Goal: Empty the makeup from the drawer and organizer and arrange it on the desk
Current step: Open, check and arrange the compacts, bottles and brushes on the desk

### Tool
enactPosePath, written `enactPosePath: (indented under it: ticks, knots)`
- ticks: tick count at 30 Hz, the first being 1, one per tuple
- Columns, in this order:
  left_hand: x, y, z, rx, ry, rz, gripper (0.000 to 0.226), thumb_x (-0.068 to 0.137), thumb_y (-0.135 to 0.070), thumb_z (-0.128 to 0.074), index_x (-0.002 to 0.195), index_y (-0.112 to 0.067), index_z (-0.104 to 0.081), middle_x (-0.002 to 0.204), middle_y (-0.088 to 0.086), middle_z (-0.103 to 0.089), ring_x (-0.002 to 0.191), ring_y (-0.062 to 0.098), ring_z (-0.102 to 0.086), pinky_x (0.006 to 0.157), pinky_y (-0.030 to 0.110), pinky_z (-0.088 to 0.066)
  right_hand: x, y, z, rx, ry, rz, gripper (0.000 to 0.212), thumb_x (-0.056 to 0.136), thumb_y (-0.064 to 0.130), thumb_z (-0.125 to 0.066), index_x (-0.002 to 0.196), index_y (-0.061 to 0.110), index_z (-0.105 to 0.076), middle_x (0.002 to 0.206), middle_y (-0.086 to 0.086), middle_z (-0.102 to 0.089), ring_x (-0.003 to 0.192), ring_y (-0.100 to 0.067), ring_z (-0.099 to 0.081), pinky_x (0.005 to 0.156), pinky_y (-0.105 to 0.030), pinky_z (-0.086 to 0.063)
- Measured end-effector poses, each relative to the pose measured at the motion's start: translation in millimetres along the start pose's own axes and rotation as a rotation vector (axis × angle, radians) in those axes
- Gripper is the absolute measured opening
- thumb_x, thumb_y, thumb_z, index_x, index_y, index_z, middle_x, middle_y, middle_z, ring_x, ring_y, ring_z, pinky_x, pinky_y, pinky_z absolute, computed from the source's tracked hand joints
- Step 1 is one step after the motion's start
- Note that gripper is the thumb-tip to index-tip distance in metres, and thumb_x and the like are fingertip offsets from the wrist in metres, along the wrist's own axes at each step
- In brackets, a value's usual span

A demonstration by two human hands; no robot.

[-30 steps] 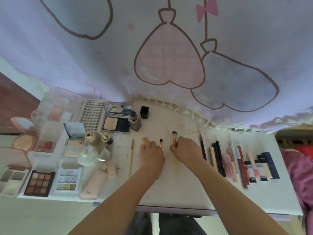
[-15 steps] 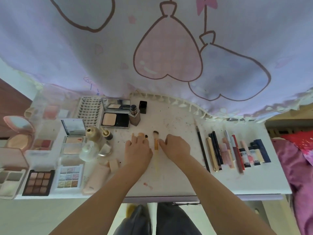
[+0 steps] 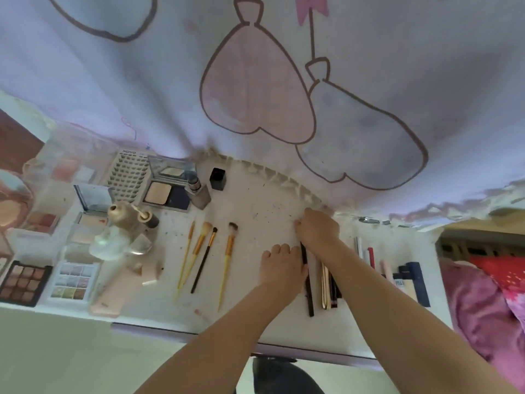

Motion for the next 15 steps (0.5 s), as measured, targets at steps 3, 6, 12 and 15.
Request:
enactPosePath:
  ticks: [3,6,12,15]
  knots:
    - [5.2,-5.6,-0.6,-0.086,0.010,0.132,0.037,0.098,-0.041,-0.034,0.118,-0.013,-0.049,0.116,0.005,-0.054,0.110,0.023,-0.049,0.089,0.033,-0.036,0.4,0.5,-2.0,0.082,0.013,0.089,0.023,0.094,0.027,-0.040,0.096,0.009,-0.055,0.080,-0.004,-0.055,0.074,-0.021,-0.053,0.061,-0.028,-0.039]
    - [0.4,-3.1,5.5,-0.235,0.009,0.216,0.035,0.100,-0.039,-0.032,0.104,-0.011,-0.052,0.102,0.005,-0.057,0.096,0.022,-0.055,0.079,0.031,-0.037,-5.9,0.6,4.3,0.301,0.051,0.210,0.021,0.094,0.026,-0.041,0.079,0.013,-0.046,0.070,0.000,-0.050,0.066,-0.017,-0.050,0.057,-0.030,-0.038]
    - [-34.2,21.4,15.6,-0.488,-0.090,0.284,0.038,0.101,-0.034,-0.033,0.066,-0.021,-0.032,0.063,-0.004,-0.041,0.056,0.012,-0.040,0.049,0.025,-0.028,-16.1,15.6,17.6,0.662,0.262,0.287,0.023,0.095,0.022,-0.043,0.075,0.011,-0.048,0.071,-0.004,-0.051,0.054,-0.013,-0.041,0.049,-0.022,-0.033]
    - [-44.2,36.1,21.0,-0.435,-0.122,0.307,0.038,0.101,-0.033,-0.032,0.065,-0.021,-0.030,0.062,-0.004,-0.038,0.053,0.009,-0.035,0.050,0.026,-0.025,-17.2,30.2,13.1,0.812,0.379,0.270,0.027,0.097,0.021,-0.044,0.073,0.009,-0.046,0.062,-0.005,-0.043,0.049,-0.014,-0.033,0.045,-0.024,-0.028]
Point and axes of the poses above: each hand's wrist, its own x-axis towards the middle knuckle, its own z-axis out of the back of the hand, y = z × x, the point moved 1 cm from there along x, towards the middle knuckle
